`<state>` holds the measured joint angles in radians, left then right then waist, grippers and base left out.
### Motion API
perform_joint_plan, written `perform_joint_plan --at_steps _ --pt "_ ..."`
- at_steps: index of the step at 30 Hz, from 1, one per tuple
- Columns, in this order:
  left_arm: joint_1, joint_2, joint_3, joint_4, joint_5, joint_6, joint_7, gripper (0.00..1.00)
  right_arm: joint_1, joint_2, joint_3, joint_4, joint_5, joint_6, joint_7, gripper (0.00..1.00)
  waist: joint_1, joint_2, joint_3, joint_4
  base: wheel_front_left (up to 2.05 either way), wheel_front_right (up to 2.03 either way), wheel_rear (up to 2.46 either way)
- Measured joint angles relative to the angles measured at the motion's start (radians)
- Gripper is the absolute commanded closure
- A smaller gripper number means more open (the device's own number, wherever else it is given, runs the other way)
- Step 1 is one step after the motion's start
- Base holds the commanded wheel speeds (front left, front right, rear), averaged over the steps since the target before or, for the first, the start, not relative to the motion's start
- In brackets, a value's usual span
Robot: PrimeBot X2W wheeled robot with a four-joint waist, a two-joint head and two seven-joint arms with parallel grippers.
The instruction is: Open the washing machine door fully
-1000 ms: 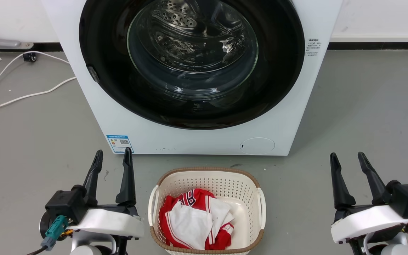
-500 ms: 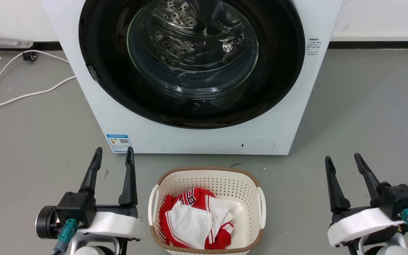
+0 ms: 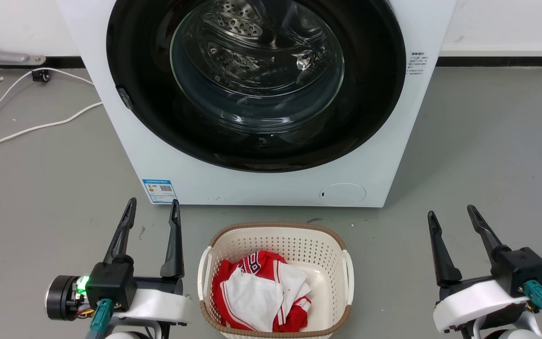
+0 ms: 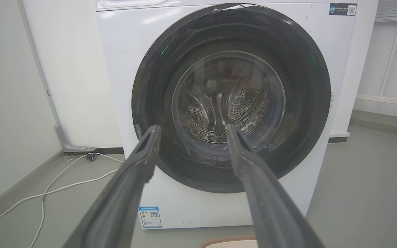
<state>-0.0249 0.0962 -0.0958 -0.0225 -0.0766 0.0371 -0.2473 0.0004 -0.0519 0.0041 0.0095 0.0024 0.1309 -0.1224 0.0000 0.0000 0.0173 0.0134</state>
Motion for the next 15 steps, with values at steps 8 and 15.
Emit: perform_joint_plan --at_steps 8,15 --pt "0.003 -0.004 0.004 -0.003 0.036 0.002 -0.012 0.0 0.002 0.0 0.003 -0.007 -0.027 0.0 0.0 0.0 0.0 0.0 0.001 0.001 0.0 0.0 0.0" --pt "0.005 -0.012 0.017 0.001 0.036 -0.004 -0.016 0.0 0.005 0.0 0.003 -0.008 -0.024 0.0 0.0 0.0 0.0 0.0 0.003 0.002 0.0 0.0 0.0"
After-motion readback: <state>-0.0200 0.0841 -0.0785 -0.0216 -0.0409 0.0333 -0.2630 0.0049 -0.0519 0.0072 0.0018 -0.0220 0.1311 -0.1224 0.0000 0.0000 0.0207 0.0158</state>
